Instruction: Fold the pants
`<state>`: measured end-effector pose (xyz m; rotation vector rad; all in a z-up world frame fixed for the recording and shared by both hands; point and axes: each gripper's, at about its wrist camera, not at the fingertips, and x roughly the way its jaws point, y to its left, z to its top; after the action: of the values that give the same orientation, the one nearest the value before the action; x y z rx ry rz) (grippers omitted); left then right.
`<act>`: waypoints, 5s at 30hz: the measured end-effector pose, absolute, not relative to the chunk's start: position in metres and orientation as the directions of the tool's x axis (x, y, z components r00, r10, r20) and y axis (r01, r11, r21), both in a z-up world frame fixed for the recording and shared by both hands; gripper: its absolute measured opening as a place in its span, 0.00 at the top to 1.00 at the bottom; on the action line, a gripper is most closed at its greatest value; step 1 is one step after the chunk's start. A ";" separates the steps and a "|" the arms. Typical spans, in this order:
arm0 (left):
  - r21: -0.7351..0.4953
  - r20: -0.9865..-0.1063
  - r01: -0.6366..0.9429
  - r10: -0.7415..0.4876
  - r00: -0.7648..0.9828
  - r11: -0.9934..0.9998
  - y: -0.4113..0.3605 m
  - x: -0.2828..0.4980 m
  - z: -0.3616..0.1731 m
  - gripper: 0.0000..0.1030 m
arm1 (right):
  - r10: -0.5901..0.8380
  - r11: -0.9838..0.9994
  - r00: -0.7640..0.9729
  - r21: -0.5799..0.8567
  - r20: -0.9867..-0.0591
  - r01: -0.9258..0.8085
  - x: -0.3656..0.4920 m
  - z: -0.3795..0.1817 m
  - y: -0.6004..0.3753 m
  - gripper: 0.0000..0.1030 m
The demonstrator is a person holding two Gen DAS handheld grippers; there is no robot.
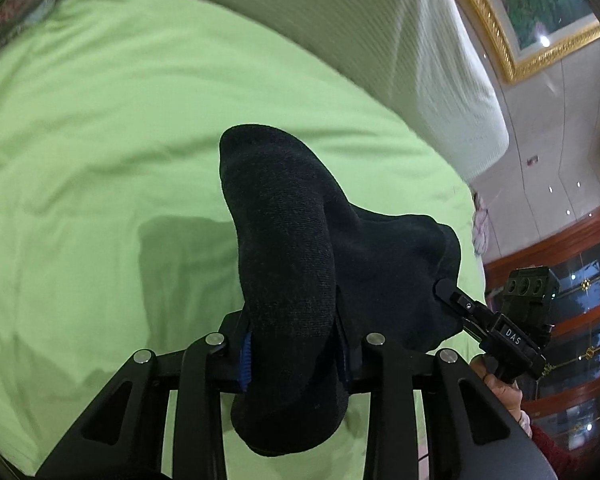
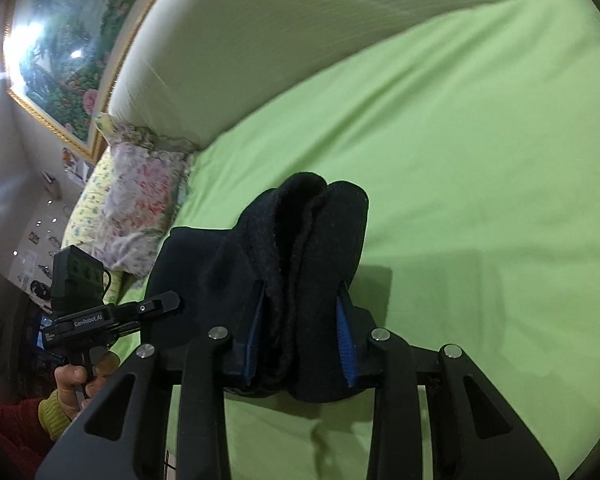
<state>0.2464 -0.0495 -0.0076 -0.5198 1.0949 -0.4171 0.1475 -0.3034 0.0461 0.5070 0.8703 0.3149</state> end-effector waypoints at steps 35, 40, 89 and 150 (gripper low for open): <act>-0.388 -0.830 -0.041 -0.329 0.451 0.921 -0.023 0.274 -0.038 0.32 | 0.273 0.939 0.591 0.345 -0.759 0.009 0.193 0.024 -0.279 0.43; -0.331 -0.818 -0.028 -0.272 0.507 0.943 -0.032 0.253 -0.023 0.25 | 0.269 0.948 0.619 0.318 -0.737 -0.033 0.174 0.034 -0.268 0.40; 0.022 -0.794 0.005 0.014 0.608 1.000 -0.088 0.182 -0.035 0.16 | 0.191 0.967 0.688 0.015 -0.700 -0.254 0.120 0.013 -0.193 0.22; 0.016 -0.758 -0.027 0.030 0.651 1.000 -0.093 0.174 -0.013 0.12 | 0.168 0.978 0.753 0.010 -0.636 -0.210 0.116 0.035 -0.195 0.19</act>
<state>0.1737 -0.0930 -0.0134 0.0030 0.8608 0.0324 0.1160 -0.1954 0.0352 -0.0633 0.6880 0.2068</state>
